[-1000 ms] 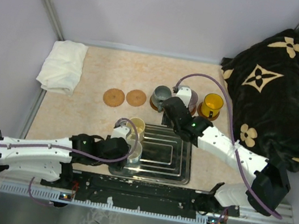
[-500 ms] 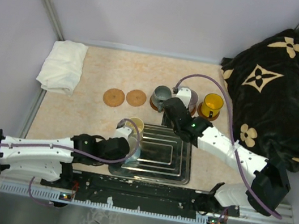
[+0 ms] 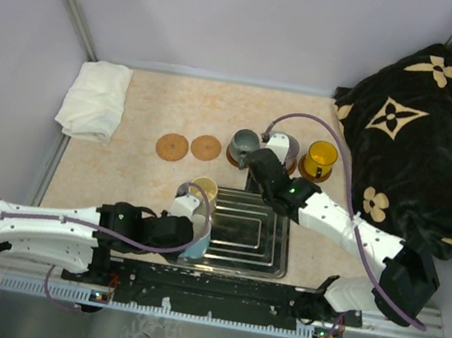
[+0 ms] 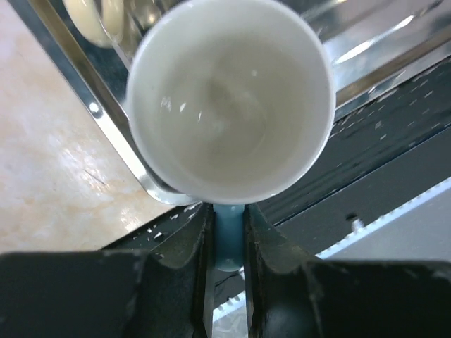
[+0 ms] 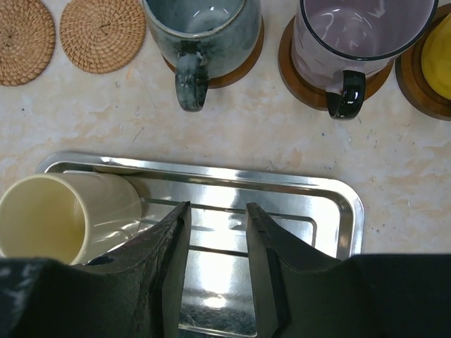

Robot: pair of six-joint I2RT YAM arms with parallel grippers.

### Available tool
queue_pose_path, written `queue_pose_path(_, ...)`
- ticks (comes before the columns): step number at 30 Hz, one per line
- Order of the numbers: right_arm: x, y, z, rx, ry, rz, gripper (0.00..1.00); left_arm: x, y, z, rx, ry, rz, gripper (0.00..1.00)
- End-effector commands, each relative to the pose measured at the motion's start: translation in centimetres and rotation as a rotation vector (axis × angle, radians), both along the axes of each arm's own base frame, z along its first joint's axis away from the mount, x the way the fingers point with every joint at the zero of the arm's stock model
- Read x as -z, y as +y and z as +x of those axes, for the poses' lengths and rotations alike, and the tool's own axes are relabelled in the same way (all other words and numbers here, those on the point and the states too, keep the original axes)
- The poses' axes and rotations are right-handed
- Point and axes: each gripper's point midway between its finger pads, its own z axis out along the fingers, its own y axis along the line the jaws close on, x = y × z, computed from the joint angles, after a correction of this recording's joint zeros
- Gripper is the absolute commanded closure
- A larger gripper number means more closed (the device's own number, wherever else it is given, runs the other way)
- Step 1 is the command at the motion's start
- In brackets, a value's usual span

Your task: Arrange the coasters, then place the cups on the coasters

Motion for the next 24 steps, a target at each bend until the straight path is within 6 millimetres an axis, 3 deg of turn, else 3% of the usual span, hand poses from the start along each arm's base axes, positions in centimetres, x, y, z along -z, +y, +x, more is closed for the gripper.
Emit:
queue_pose_path(1, -2.3, -0.6, 1.0, 0.047, -0.089, 0.051, 0.63, -7.7, -1.1, 3.8, -0.085, -0.214, -0.095, 1.0)
queue_pose_path(6, -2.2, -1.0, 1.0, 0.048, -0.092, 0.037, 0.64, -13.3, 0.3, 7.3, -0.197, -0.398, 0.005, 1.0)
queue_pose_path(9, -2.2, -1.1, 0.8, 0.051, -0.094, 0.046, 0.64, -15.3, 1.7, 9.3, -0.27, -0.441, 0.064, 1.0)
queue_pose_path(17, -1.8, -1.3, 0.6, 0.042, -0.119, 0.064, 0.66, -14.1, 5.2, 16.2, -0.408, -0.483, 0.047, 1.0)
queue_pose_path(24, -1.3, -1.5, 0.4, 0.045, -0.127, 0.076, 0.7, -13.4, 4.6, 22.5, -0.447, -0.598, 0.058, 1.0)
